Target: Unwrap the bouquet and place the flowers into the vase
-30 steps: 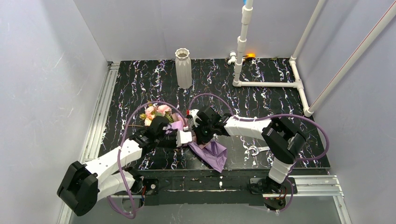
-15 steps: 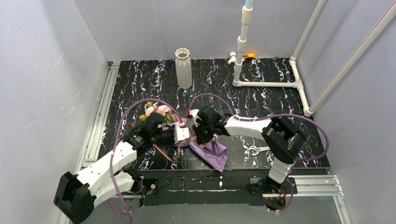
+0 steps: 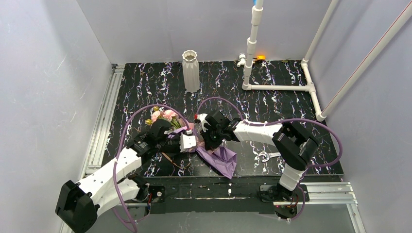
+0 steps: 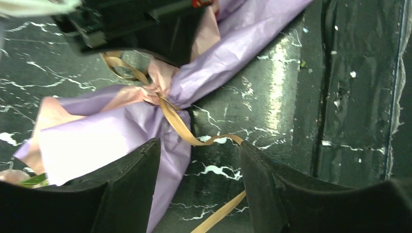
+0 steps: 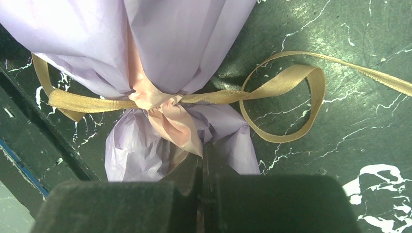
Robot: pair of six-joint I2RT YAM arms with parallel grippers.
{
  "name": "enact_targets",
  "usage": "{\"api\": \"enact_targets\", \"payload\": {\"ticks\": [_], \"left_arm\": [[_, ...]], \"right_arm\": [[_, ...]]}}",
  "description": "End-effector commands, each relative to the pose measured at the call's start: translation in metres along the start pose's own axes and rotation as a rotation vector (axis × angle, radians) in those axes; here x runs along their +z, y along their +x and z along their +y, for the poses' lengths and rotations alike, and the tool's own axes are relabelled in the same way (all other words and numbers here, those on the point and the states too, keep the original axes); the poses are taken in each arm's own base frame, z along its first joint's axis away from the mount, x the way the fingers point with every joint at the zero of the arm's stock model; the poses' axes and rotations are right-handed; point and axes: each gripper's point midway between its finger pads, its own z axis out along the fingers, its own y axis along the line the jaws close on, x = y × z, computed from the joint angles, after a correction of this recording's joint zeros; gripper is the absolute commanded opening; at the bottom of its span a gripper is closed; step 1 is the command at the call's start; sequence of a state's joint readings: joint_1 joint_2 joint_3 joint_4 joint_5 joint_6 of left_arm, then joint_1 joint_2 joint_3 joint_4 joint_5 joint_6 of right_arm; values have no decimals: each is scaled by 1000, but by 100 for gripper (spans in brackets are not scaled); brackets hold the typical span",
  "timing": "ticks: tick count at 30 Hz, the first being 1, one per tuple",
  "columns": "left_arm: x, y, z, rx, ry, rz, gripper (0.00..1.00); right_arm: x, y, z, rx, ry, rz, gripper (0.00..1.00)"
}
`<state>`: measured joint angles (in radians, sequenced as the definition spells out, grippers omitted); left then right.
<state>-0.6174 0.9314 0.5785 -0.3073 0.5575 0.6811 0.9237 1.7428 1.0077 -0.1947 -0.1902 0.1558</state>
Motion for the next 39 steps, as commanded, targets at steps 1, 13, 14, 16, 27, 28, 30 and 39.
{"api": "enact_targets", "payload": {"ticks": [1,13,14,16,27,28,30,39], "left_arm": [[-3,24,-28,-17,75,52,62],[36,73,-40,1,203,290,70],[42,80,-37,1,197,324,69],[51,88,-40,24,209,372,70],[5,60,-103,209,454,202,0],[3,63,-105,219,465,212,0],[1,68,-109,230,488,230,0],[18,81,-81,234,362,335,40]], "right_arm": [[-1,35,-30,47,117,112,1],[-4,36,-36,80,118,99,1],[-5,36,-35,79,117,99,1],[-6,38,-34,80,110,101,1],[-7,41,-38,80,122,101,1],[-7,42,-38,81,123,103,1],[-8,43,-38,81,121,102,1],[-9,41,-37,75,114,98,1]]}}
